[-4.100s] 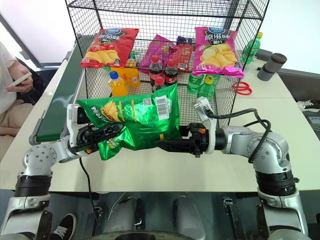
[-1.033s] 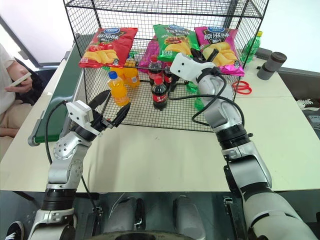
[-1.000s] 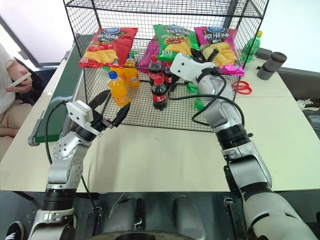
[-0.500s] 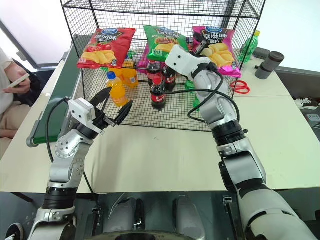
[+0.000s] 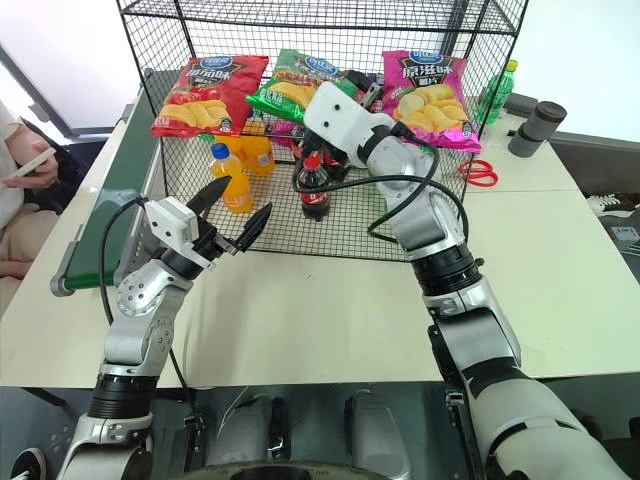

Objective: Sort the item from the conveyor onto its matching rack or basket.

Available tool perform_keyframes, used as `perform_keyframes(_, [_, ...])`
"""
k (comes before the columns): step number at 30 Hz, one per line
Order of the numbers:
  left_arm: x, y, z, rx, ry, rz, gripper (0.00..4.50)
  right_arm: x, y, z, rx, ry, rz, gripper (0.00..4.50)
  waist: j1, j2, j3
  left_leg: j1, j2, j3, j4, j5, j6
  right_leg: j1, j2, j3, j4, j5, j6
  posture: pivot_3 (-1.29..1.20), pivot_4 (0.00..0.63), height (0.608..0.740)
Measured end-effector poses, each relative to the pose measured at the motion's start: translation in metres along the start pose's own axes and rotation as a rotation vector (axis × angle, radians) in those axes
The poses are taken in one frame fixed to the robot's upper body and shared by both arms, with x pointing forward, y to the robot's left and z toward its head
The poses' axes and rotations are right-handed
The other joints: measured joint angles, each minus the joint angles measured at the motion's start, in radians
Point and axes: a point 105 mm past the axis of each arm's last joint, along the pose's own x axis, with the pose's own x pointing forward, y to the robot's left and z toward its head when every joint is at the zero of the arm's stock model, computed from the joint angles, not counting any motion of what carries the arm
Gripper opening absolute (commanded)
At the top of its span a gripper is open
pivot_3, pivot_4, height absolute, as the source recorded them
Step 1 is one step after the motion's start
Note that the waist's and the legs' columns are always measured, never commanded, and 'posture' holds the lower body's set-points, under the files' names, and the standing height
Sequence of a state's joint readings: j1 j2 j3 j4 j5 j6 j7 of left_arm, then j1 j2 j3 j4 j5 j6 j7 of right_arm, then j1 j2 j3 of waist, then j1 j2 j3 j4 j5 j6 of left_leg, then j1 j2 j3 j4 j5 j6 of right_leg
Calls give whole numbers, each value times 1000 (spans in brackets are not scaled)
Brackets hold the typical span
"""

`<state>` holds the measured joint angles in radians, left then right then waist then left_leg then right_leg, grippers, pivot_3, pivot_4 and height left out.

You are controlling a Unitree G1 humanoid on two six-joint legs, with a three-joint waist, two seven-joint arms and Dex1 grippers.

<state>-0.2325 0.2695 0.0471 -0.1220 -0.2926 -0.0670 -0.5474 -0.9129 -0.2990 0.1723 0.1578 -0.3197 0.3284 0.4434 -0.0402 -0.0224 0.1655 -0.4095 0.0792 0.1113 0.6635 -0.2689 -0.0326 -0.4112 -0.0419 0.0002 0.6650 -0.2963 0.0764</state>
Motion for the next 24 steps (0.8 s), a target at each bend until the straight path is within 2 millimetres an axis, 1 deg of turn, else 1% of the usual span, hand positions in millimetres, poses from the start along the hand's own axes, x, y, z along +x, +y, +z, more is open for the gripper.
perform_keyframes(2, [-1,0,-1,-1,2,0,4500,-1,2,-5,35,12,14,4453,-1,0,0,0,0,0,0,0,0,0,0,0,0,0,0,0,150,740])
perform_keyframes(5, [0,-2,-1,-3,5,-7,4500,-3,-2,-4,77,-1,7,4453,-2,0,0,0,0,0,0,0,0,0,0,0,0,0,0,0,150,740])
perform_keyframes(10, [0,-6,-3,-6,10,-23,4500,-5,-5,13,55,-88,-2,4453,-2,0,0,0,0,-1,0,0,0,0,0,0,0,0,0,0,150,740])
perform_keyframes(12, [-1,-7,-4,-6,15,-29,4500,-6,-5,18,29,-110,1,3939,-2,0,0,0,0,-1,0,0,0,0,0,0,0,0,0,0,150,740])
perform_keyframes(14, [-1,-8,-5,-5,18,-33,4500,-6,-3,19,18,-120,12,3188,-2,0,0,0,0,-1,0,0,0,0,0,0,0,0,0,0,150,740])
perform_keyframes(16, [-1,-9,-5,-4,18,-34,4500,-6,-1,20,11,-126,19,2210,-2,0,0,0,0,-1,0,0,0,0,0,0,0,0,0,0,150,740])
perform_keyframes(17, [-1,-9,-5,-4,18,-34,4500,-7,0,20,7,-125,21,1795,-2,0,0,0,0,-1,0,0,0,0,0,0,0,0,0,0,150,740])
perform_keyframes(18, [-1,-9,-5,-4,18,-35,4500,-7,0,18,2,-123,24,1215,-1,0,0,0,0,-1,0,0,0,0,0,0,0,0,0,0,150,740])
perform_keyframes(20, [-2,-9,-6,-4,20,-34,4500,-7,2,17,0,-121,29,243,-1,0,0,0,0,-1,0,0,0,0,0,0,0,0,0,0,150,740])
perform_keyframes(21, [-2,-9,-6,-5,21,-35,4500,-7,4,17,-3,-122,34,36,-2,0,0,0,0,-1,0,0,0,0,0,0,0,0,0,0,150,740])
perform_keyframes(24, [-2,-11,-6,-6,21,-39,4500,-7,5,17,-21,-123,39,36,-2,0,0,0,0,-1,0,0,0,0,0,0,0,0,0,0,150,740])
